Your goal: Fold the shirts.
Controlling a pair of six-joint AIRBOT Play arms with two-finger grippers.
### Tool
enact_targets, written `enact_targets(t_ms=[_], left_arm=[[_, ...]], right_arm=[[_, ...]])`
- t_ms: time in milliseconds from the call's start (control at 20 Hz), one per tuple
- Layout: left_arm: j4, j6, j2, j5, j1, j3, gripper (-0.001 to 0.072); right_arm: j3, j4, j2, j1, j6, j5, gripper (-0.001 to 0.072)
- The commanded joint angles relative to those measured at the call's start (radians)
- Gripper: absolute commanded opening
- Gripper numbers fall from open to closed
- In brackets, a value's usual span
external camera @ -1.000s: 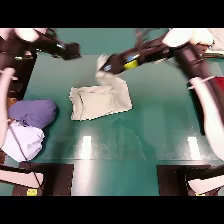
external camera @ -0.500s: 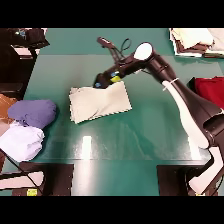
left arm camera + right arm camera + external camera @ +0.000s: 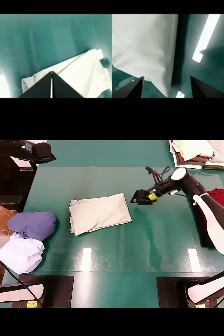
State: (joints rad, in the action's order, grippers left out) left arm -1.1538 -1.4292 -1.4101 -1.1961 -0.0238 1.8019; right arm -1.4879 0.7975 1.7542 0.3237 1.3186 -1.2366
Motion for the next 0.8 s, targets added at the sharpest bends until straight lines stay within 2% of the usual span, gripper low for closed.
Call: enact_targets(t_ms=[0,250,300,400,450,500,600,750], left_arm=[[0.000,0.017,-0.010,0.044,-0.059,-0.001,0.0028],[0.002,0.016,-0.019,0.035,-0.080,-0.001,0.0028],[0.002,0.016,-0.019,0.035,-0.080,-0.001,0.0028],[0.006,0.016,-0.019,0.033,-0.080,-0.001,0.0028],[0.014,0.016,-0.019,0.033,-0.080,-0.001,0.0028],[0.019,0.016,-0.019,0.029,-0.080,-0.001,0.0027],[0.017,0.016,-0.019,0.021,-0.087,-0.001,0.0027],[0.014,0.016,-0.019,0.022,-0.145,-0.001,0.0027]], right_arm=[[0.070,-0.093,0.056,-0.011,0.007,0.047,0.0653],[-0.076,-0.190,0.212,0.112,0.008,0.064,0.0652],[-0.120,-0.206,0.243,0.137,0.007,0.062,0.0630],[-0.201,-0.193,0.286,0.183,0.002,0.062,0.0354],[-0.232,-0.194,0.297,0.196,-0.022,0.068,0.0177],[-0.253,-0.193,0.298,0.203,-0.045,0.074,0.0061],[-0.301,-0.188,0.296,0.192,-0.048,0.074,0.0024],[-0.351,-0.095,0.242,0.113,0.002,0.058,0.0023]])
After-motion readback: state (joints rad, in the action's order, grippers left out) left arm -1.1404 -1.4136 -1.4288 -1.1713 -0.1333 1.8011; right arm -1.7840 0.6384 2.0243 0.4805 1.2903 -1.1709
